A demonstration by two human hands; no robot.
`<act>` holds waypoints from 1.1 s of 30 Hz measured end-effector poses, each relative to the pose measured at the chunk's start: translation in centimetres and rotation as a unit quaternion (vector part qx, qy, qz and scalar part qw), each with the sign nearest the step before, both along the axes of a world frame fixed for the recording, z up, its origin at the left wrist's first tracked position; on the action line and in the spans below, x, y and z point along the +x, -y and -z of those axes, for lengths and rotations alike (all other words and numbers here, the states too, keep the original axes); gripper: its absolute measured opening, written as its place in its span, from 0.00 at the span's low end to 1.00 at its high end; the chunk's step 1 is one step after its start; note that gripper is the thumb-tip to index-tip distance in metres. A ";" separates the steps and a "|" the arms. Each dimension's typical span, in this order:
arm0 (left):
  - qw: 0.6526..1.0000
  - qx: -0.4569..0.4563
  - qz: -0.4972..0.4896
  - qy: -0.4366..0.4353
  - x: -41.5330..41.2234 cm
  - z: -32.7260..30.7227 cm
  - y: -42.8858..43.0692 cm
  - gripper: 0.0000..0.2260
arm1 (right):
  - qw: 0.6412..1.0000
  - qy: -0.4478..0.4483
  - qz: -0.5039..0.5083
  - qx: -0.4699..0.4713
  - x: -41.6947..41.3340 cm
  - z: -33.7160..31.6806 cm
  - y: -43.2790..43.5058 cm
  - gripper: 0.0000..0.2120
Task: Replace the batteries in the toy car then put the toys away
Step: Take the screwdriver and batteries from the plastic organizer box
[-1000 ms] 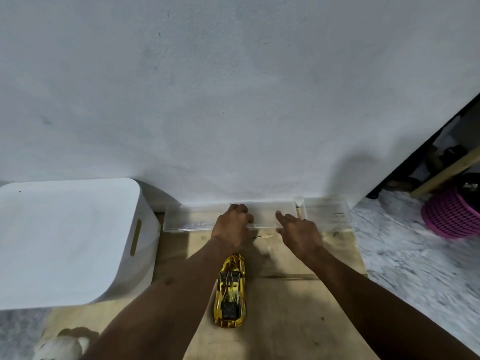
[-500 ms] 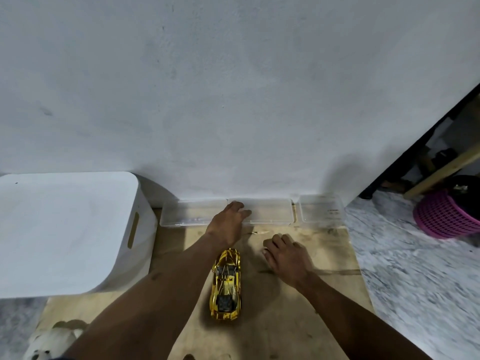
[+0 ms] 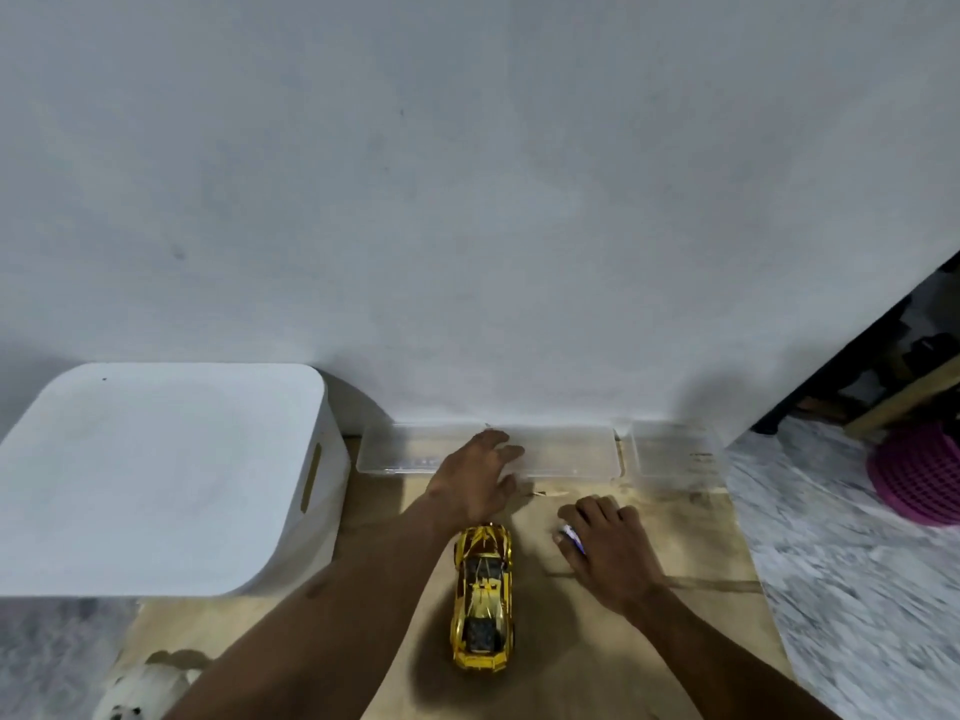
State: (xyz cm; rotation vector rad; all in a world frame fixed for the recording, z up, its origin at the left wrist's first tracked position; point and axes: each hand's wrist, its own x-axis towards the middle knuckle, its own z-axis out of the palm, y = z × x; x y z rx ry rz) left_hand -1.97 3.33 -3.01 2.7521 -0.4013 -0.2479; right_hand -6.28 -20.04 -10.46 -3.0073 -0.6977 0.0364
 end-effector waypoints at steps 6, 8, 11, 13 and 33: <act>0.995 0.053 -0.086 0.004 -0.1 -2.0 -5.4 0.20 | 0.987 0.066 -0.031 0.147 2.1 -2.8 -3.3 0.13; 0.990 0.089 -0.109 -0.004 0.0 -2.6 -7.0 0.20 | 0.976 0.071 -0.070 0.192 3.2 -3.4 -5.8 0.11; 0.986 0.084 -0.145 -0.029 -0.6 -2.4 -8.8 0.21 | 0.972 0.043 -0.104 0.208 4.6 -4.3 -9.9 0.10; 0.981 0.047 -0.184 -0.029 -1.7 -1.3 -9.7 0.21 | 0.975 0.016 -0.117 0.187 5.4 -4.8 -12.3 0.12; 0.972 -0.005 -0.235 0.016 -1.5 2.2 -9.6 0.23 | 0.985 0.057 -0.151 0.061 7.2 -3.1 -15.8 0.17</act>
